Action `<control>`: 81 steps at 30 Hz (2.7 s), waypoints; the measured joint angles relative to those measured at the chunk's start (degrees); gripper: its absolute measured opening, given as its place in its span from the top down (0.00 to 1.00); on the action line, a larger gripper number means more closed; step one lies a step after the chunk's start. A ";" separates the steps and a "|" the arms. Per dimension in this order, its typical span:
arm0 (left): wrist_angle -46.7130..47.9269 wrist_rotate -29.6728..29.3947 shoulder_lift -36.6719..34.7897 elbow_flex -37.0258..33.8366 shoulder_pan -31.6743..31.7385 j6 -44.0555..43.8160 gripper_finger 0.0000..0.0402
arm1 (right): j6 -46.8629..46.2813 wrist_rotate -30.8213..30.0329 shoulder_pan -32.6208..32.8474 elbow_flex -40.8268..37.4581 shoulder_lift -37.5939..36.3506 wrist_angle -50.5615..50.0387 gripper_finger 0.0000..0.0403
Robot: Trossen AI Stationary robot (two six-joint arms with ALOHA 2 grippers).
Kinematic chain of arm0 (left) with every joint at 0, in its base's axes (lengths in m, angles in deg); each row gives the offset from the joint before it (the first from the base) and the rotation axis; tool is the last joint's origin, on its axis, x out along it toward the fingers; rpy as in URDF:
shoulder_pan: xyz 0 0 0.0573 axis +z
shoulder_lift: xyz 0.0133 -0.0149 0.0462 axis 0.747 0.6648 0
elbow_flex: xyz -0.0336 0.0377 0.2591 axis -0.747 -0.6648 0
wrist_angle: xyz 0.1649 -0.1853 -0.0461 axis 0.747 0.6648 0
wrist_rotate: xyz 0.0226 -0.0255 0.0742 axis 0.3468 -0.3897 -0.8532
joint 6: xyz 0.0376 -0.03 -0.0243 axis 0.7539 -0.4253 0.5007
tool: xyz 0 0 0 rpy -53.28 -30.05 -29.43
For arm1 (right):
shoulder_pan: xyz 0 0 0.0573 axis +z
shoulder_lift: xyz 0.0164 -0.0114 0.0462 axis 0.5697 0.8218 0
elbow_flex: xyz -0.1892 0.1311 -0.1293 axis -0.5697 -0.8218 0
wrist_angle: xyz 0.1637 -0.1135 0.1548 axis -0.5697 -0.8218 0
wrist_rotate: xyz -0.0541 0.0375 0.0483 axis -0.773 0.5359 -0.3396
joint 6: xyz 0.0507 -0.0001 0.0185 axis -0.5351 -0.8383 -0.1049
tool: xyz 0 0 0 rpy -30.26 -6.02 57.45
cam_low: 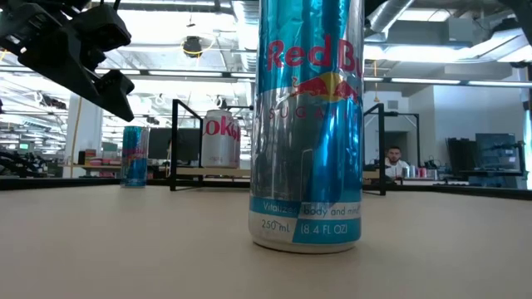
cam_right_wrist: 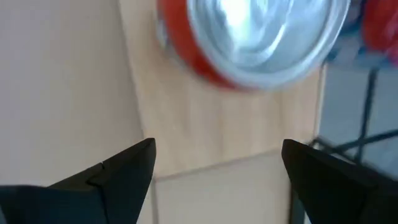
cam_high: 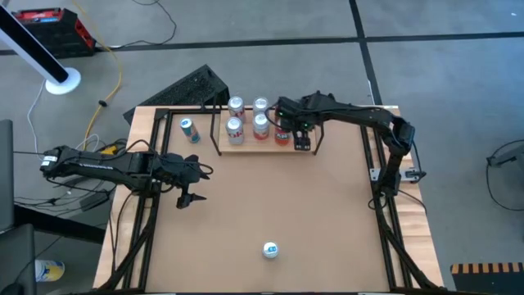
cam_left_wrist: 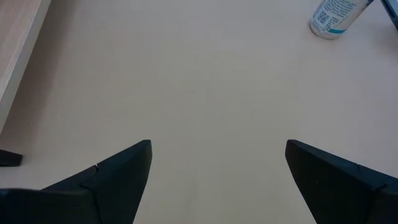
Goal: Place canned beverage on shelf
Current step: Put the orange soda can on the shelf aligned with the other orange soda can, then put the bottom blue soda can on the shelf
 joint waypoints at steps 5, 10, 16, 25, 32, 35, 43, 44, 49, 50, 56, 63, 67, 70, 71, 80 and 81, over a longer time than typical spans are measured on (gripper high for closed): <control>0.00 0.00 -0.01 0.00 0.01 -0.02 0.12 | -4.91 7.26 1.14 -1.63 -0.25 -1.33 0.13; 0.01 0.00 0.00 0.00 0.00 -0.02 0.12 | -5.85 8.39 5.07 -3.99 -0.49 -0.55 0.28; -0.01 -0.02 -0.02 0.00 0.00 -0.02 0.12 | -4.41 7.40 9.99 -4.42 -0.44 5.11 0.52; -0.05 -0.04 -0.01 0.00 0.01 -0.02 0.12 | -2.84 5.49 9.62 -4.42 -0.44 9.76 0.94; -0.05 -0.04 0.00 0.00 0.00 -0.02 0.12 | -2.82 5.20 7.04 -4.42 -0.44 11.50 0.90; 0.01 -0.04 0.00 0.00 0.00 -0.03 0.12 | -2.35 5.15 6.46 -4.42 -0.44 11.55 0.88; 0.06 -0.04 -0.01 0.00 0.00 -0.07 0.12 | -1.48 5.17 5.84 -4.42 -0.44 12.28 0.95; 0.06 -0.04 0.00 0.00 0.00 -0.07 0.12 | -1.60 5.42 5.89 -4.42 -0.44 12.09 0.95; 0.08 -0.04 -0.02 0.00 0.00 -0.07 0.12 | -2.66 13.55 8.09 -4.42 -0.70 9.42 0.90; 0.08 -0.04 0.00 0.00 0.00 -0.06 0.12 | -3.50 15.90 8.77 -4.44 -1.00 9.06 0.88; 0.06 -0.07 0.00 0.00 0.00 0.00 0.12 | -14.29 25.65 15.29 -4.44 -3.62 10.21 0.84; 0.05 -0.04 -0.02 0.00 0.01 0.06 0.12 | -26.17 27.02 29.68 -4.42 -4.93 19.79 0.83; 0.06 -0.04 -0.02 0.00 0.00 0.04 0.12 | -29.05 25.24 37.26 -4.39 -4.25 28.18 0.83; 0.06 -0.02 -0.02 0.00 0.01 0.04 0.12 | -30.32 22.26 41.54 -4.44 -3.85 32.16 0.83; 0.08 0.10 -0.02 0.00 0.00 0.02 0.12 | -30.50 21.40 42.74 -4.44 -3.88 33.43 0.83; 0.01 0.77 -0.02 0.00 0.01 -0.32 0.12 | -31.56 9.26 51.10 -4.39 -3.96 39.43 0.72; -0.02 0.77 -0.02 0.00 0.00 -0.33 0.12 | -31.57 7.38 51.82 -4.39 -3.87 39.41 0.68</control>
